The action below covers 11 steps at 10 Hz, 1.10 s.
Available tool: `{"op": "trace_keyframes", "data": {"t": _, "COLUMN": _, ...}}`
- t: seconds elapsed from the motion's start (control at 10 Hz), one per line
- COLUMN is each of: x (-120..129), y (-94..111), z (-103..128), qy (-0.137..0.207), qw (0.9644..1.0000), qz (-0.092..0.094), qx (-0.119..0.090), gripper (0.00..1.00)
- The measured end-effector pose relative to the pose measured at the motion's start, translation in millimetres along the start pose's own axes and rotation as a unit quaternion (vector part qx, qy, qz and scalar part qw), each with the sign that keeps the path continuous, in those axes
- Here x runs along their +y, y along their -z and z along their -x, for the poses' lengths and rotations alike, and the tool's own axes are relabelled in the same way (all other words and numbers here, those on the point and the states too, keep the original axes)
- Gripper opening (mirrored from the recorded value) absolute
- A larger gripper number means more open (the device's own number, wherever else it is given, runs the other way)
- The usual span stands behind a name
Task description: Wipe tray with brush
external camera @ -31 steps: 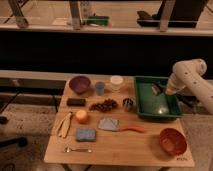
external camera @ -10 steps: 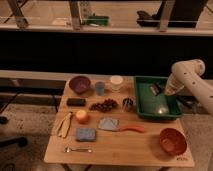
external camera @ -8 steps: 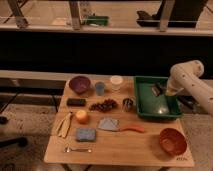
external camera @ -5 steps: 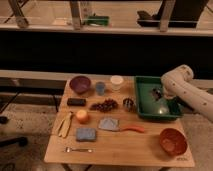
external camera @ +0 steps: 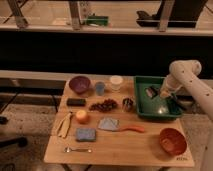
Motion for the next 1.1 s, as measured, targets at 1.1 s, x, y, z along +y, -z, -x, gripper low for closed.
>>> {"op": "trace_keyframes", "data": {"t": 1.1, "x": -7.2, "y": -40.5, "z": 57.7, "qy": 0.017, "qw": 0.9997, "qz": -0.015, "qx": -0.006, "gripper": 0.00}}
